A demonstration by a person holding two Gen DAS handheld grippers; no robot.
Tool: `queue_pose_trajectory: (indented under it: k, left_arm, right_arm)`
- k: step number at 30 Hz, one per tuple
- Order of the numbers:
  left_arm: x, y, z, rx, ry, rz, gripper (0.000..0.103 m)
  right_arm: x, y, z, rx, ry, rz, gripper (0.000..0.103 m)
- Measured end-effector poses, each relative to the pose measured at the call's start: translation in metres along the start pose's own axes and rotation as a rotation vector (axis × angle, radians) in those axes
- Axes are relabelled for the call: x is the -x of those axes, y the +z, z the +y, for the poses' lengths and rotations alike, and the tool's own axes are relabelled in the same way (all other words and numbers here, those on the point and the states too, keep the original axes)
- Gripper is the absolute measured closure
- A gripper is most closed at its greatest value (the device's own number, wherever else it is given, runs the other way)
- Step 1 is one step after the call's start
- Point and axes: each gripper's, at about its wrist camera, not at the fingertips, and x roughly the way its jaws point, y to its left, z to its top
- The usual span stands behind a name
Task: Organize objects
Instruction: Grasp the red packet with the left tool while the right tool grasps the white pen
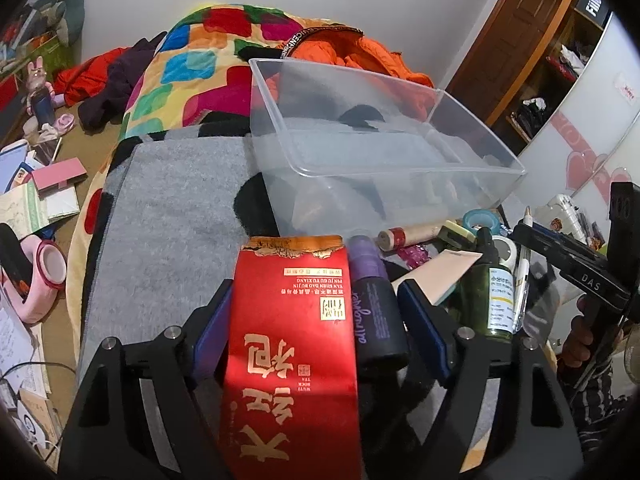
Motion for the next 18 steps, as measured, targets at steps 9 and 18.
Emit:
queue_pose_trajectory:
  k: [9,18]
  left_arm:
    - [-0.001,0.009,0.016,0.102,-0.063,0.012,0.024]
    - [0.004,0.009,0.025,0.135,-0.057,0.007,0.051]
  right_arm:
    - [0.009,0.001,0.003,0.021,0.005,-0.027,0.076]
    - [0.018,0.001,0.006,0.036,0.013,-0.057,0.078]
